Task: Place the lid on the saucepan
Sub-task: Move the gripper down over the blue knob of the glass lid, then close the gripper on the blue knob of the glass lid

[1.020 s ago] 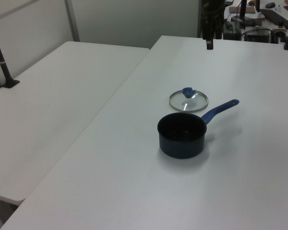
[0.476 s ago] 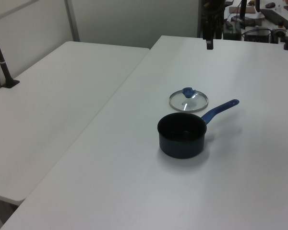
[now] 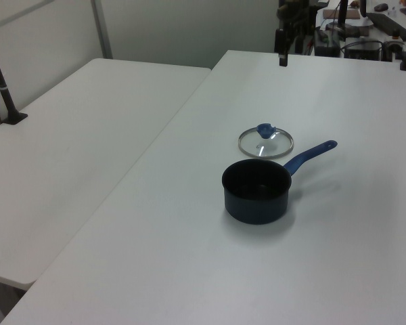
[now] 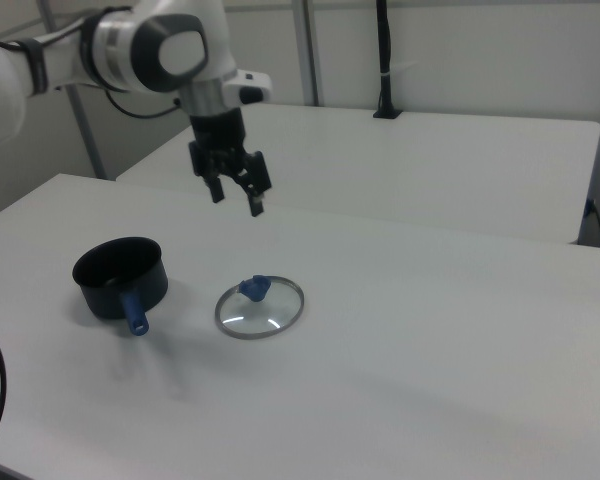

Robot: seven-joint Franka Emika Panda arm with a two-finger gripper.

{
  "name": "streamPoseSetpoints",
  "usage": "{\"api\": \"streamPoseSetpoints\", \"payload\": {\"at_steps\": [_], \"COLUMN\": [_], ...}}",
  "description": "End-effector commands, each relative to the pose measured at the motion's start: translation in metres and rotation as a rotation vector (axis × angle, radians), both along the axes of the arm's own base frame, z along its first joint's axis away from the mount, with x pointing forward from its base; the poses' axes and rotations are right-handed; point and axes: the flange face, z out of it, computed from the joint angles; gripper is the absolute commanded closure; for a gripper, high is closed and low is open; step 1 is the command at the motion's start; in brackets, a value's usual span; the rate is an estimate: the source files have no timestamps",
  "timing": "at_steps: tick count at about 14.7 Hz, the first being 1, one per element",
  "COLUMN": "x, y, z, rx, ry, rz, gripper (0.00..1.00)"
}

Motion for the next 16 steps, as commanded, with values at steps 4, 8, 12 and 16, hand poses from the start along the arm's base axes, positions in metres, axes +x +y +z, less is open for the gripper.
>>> {"api": "streamPoseSetpoints", "payload": {"at_steps": [4, 8, 12, 16], "x": [0.037, 0.054, 0.061, 0.068], "y": [-0.010, 0.019, 0.028, 0.054], "z": [-0.079, -0.132, -0.161, -0.199], "rx": [-0.006, -0.014, -0.027, -0.052], "ry": [-0.001, 0.007, 0.019, 0.042], "rz": [-0.170, -0.323, -0.308, -0.262], "gripper": [0.00, 0.00, 0.00, 0.00]}}
